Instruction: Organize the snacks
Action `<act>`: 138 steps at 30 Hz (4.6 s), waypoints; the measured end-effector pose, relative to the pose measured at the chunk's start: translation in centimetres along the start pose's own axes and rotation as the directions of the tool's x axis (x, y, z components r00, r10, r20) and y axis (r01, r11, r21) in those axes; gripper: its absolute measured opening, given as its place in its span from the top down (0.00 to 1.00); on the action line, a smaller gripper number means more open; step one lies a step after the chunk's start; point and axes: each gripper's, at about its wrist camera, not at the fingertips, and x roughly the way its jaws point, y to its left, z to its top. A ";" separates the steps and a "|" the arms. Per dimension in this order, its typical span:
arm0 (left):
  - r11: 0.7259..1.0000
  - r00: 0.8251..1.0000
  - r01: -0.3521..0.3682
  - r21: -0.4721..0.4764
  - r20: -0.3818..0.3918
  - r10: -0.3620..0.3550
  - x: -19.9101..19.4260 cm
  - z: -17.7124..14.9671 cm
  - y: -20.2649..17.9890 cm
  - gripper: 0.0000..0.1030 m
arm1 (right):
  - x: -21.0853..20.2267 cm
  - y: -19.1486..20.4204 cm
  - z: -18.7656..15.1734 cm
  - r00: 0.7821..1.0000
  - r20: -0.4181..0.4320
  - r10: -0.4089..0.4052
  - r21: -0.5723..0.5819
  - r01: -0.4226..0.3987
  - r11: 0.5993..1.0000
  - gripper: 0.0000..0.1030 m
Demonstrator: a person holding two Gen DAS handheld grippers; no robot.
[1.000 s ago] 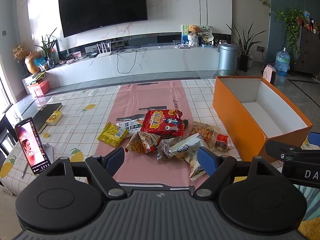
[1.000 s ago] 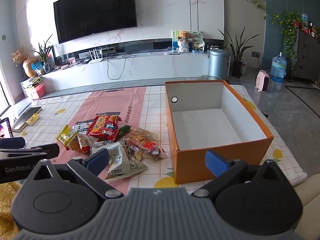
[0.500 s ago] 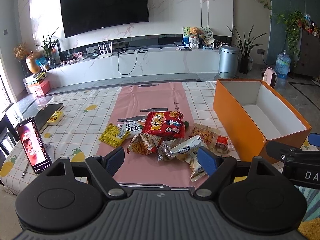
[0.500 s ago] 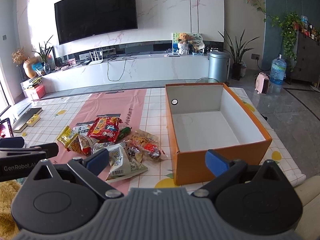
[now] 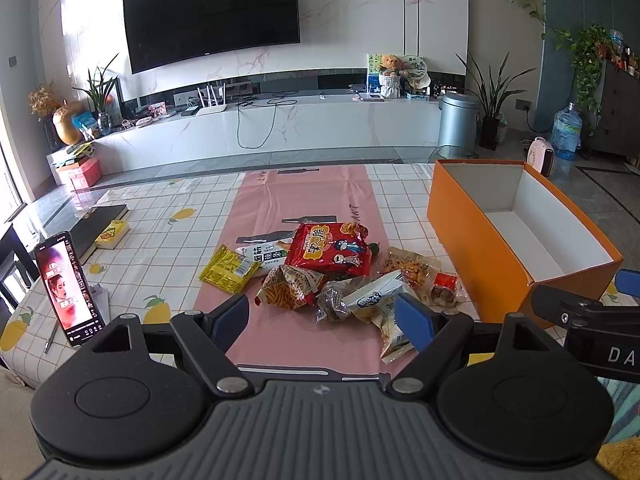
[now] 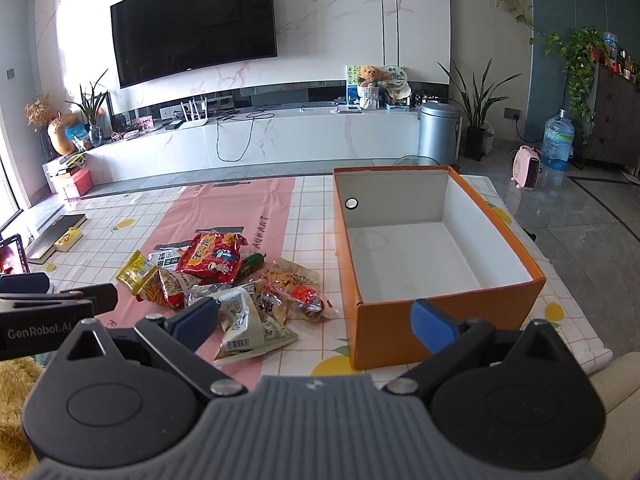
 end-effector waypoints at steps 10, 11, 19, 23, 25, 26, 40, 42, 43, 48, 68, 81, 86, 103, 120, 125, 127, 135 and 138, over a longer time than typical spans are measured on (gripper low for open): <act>1.000 1.000 0.001 -0.011 -0.002 -0.001 -0.2 -0.1 0.3 0.06 | 0.3 0.1 0.2 1.000 -0.011 -0.005 0.004 0.005 1.000 0.04; 1.000 1.000 0.002 -0.013 -0.002 -0.002 -0.2 -0.2 0.3 0.06 | 0.3 0.0 0.2 1.000 -0.011 -0.004 0.005 0.004 1.000 0.04; 1.000 1.000 -0.001 -0.013 -0.002 0.001 -0.1 -0.2 0.4 0.06 | 0.4 0.0 0.2 1.000 -0.013 -0.006 0.006 0.006 1.000 0.04; 1.000 1.000 -0.002 -0.022 -0.007 0.002 -0.1 -0.2 0.5 0.06 | 0.6 0.1 0.2 1.000 -0.017 -0.008 0.005 0.008 1.000 0.04; 1.000 1.000 -0.003 -0.030 -0.008 0.003 -0.1 -0.2 0.6 0.06 | 0.7 0.1 0.1 1.000 -0.019 -0.010 0.004 0.010 1.000 0.04; 1.000 1.000 -0.001 -0.031 -0.008 0.000 -0.1 -0.2 0.6 0.06 | 0.7 0.2 0.1 1.000 -0.019 -0.010 0.004 0.010 1.000 0.04; 0.999 1.000 0.010 -0.041 -0.022 -0.011 0.1 -0.3 1.1 0.10 | 1.0 0.5 0.0 1.000 -0.020 -0.008 -0.006 0.008 1.000 0.04; 0.999 0.999 0.016 -0.045 -0.030 -0.018 0.3 -0.4 1.3 0.12 | 1.1 0.5 0.0 1.000 -0.019 -0.004 -0.008 0.004 1.000 0.04; 0.999 0.999 0.021 -0.047 -0.035 -0.023 0.4 -0.4 1.3 0.14 | 1.2 0.6 -0.1 1.000 -0.019 -0.001 -0.009 0.001 1.000 0.04; 0.994 0.994 0.078 -0.077 -0.067 -0.083 1.3 -0.5 2.2 0.28 | 1.9 1.1 -0.4 0.999 -0.018 0.029 -0.025 -0.029 0.999 0.05; 0.977 0.968 0.117 -0.180 -0.198 -0.152 9.7 1.4 6.7 0.40 | 11.8 6.2 -0.3 0.963 -0.191 0.190 -0.151 -0.220 0.964 0.46; 0.955 0.951 0.116 -0.272 -0.249 -0.186 17.0 2.5 9.5 0.28 | 19.4 8.2 0.1 0.937 -0.310 0.161 -0.173 -0.222 0.960 0.44; 0.946 0.943 0.113 -0.304 -0.267 -0.199 18.8 2.1 10.4 0.25 | 20.5 8.6 0.2 0.942 -0.302 0.144 -0.201 -0.210 0.957 0.41; 0.890 0.917 0.144 -0.433 -0.280 -0.285 23.1 0.9 11.8 0.21 | 24.1 8.1 0.0 0.917 -0.375 0.137 -0.173 -0.215 0.961 0.57; 0.859 0.900 0.168 -0.484 -0.280 -0.334 25.3 -0.1 11.8 0.43 | 24.3 7.1 0.1 0.901 -0.391 0.189 -0.115 -0.251 0.961 0.62; 0.856 0.900 0.166 -0.490 -0.279 -0.335 24.8 0.0 11.8 0.53 | 23.8 6.9 0.2 0.897 -0.391 0.207 -0.122 -0.274 0.954 0.65; 0.863 0.906 0.154 -0.481 -0.279 -0.317 24.1 0.1 11.7 0.55 | 23.4 6.5 0.4 0.896 -0.385 0.219 -0.115 -0.282 0.952 0.66; 0.896 0.948 0.132 -0.424 -0.211 -0.240 18.5 1.6 10.5 0.55 | 20.3 5.2 2.3 0.899 -0.327 0.292 -0.058 -0.327 0.943 0.67; 0.904 0.953 0.156 -0.398 -0.180 -0.243 16.3 2.7 9.6 0.55 | 18.9 4.5 3.2 0.898 -0.298 0.324 -0.038 -0.350 0.936 0.67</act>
